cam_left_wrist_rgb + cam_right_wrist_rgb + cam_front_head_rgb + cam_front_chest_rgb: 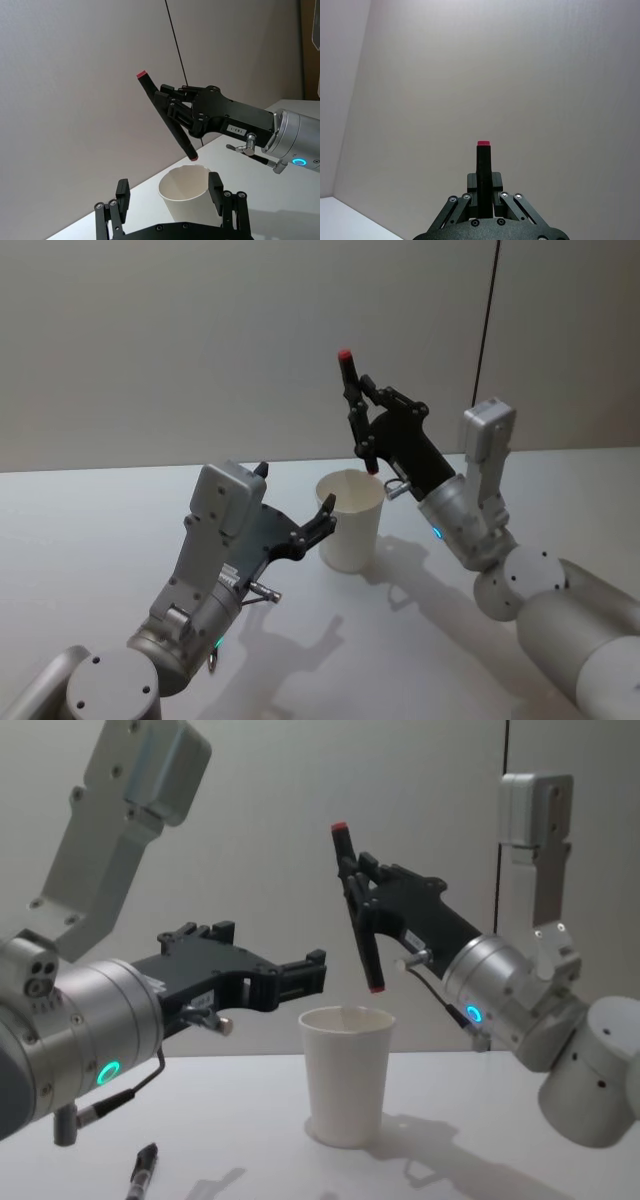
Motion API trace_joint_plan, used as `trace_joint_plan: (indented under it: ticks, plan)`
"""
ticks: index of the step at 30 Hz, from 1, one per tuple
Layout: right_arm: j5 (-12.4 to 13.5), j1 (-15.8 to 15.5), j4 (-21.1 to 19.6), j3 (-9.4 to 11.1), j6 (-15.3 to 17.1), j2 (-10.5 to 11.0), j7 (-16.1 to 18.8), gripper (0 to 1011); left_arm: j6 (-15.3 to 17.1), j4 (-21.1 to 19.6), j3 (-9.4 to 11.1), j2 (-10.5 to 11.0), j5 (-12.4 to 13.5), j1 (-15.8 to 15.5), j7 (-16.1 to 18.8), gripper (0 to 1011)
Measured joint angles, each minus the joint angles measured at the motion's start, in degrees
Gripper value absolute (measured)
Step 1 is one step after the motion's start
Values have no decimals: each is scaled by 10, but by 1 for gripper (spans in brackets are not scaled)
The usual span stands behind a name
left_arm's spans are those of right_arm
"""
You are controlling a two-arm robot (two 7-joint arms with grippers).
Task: Place the pen into the pen holder.
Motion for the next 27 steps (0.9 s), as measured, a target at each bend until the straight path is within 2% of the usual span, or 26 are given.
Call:
trace_joint_plan:
  ticks: [11,27]
  plan:
    - [15,21,49,10,-17,-15,28,157,0,0,0,0,0,0,0,1000]
    - [12,26,71,20,-26,-15,42,158,0,0,0,0,0,0,0,1000]
